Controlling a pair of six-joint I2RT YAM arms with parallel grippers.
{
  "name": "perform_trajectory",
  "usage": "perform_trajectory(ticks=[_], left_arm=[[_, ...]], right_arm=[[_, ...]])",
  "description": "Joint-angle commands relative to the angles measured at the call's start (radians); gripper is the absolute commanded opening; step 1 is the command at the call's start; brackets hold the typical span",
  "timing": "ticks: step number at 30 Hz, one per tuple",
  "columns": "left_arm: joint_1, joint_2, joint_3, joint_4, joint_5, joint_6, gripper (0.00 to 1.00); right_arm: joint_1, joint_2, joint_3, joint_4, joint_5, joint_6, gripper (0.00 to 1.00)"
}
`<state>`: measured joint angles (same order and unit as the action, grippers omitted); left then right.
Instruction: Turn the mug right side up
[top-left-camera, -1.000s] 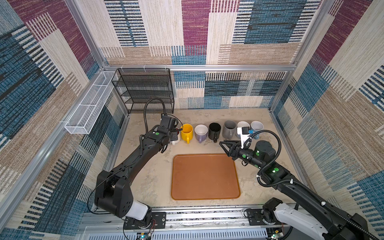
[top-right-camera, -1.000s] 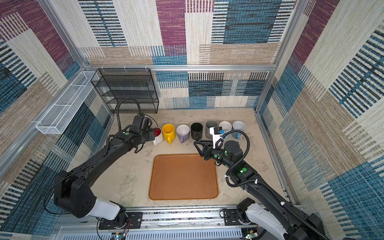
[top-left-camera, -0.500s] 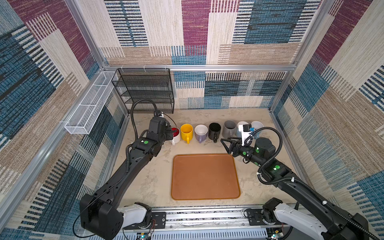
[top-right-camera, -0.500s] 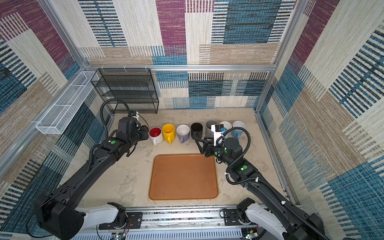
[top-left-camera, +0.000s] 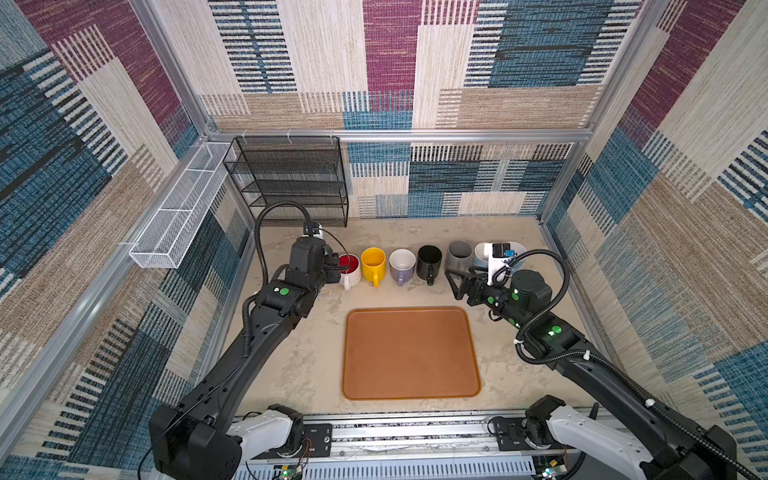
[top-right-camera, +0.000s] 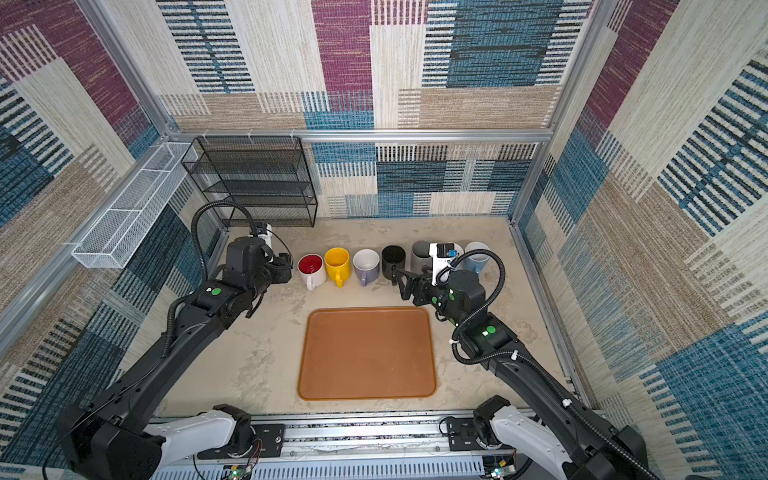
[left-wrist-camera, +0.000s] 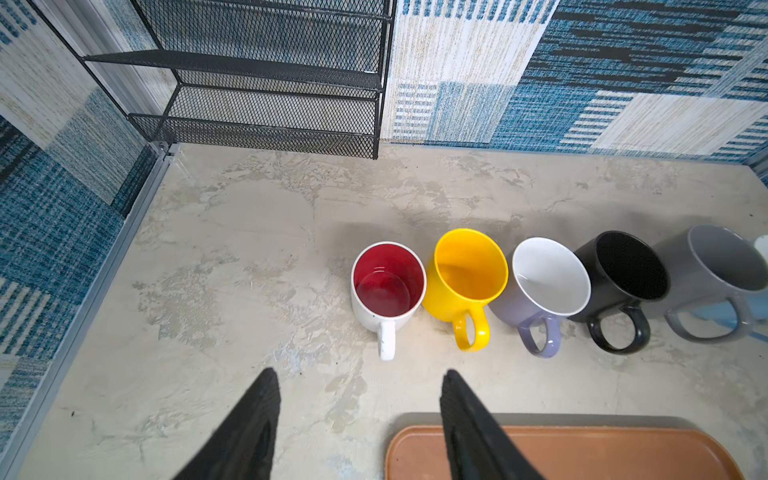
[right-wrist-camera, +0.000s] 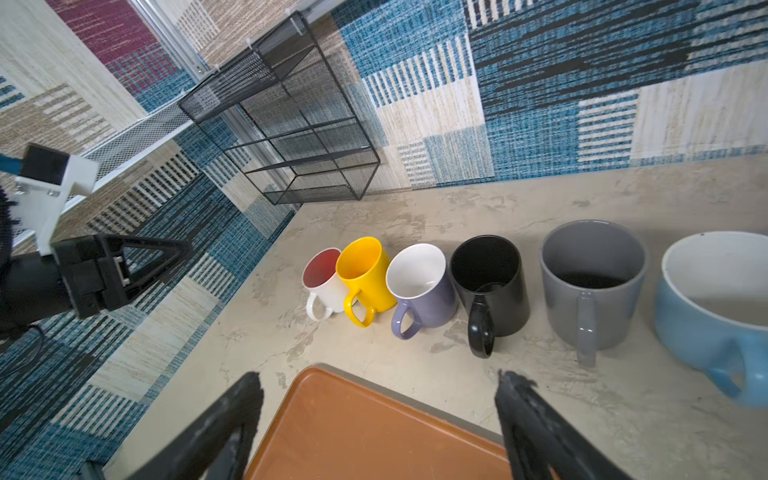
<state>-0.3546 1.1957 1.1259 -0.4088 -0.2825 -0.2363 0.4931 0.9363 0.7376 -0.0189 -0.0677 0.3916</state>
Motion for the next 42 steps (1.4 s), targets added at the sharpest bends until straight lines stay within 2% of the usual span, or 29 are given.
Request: perform_trajectory(ticks=[1, 2, 3, 12, 25, 35, 38, 42], left_arm=[[0.007, -0.014, -0.004, -0.001, -0.014, 0.045, 0.74], [0.01, -0.017, -0.006, -0.002, -0.014, 0.049, 0.9], [0.011, -0.019, -0.006, -0.004, -0.014, 0.054, 1.0], [0.038, -0.039, -0.023, -0.01, -0.02, 0.069, 0.99], [0.07, -0.063, -0.066, 0.028, -0.047, 0.105, 0.99], [0.147, -0.07, -0.198, 0.232, 0.002, 0.106, 0.99], [0.192, -0.057, -0.236, 0.296, 0.038, 0.092, 0.99], [0.232, -0.028, -0.286, 0.372, 0.035, 0.101, 0.99]], right_arm=[[-0.016, -0.003, 0.012, 0.001, 0.056, -0.008, 0.99], [-0.025, -0.002, 0.012, -0.006, 0.069, -0.001, 1.0], [-0.035, -0.004, 0.015, -0.011, 0.079, 0.008, 1.0], [-0.126, -0.037, 0.011, -0.036, 0.147, 0.019, 1.0], [-0.208, -0.086, -0.044, 0.025, 0.246, -0.132, 1.0], [-0.269, -0.053, -0.124, 0.196, 0.262, -0.219, 1.0], [-0.306, -0.046, -0.132, 0.218, 0.227, -0.241, 1.0], [-0.359, -0.043, -0.169, 0.278, 0.204, -0.25, 1.0]])
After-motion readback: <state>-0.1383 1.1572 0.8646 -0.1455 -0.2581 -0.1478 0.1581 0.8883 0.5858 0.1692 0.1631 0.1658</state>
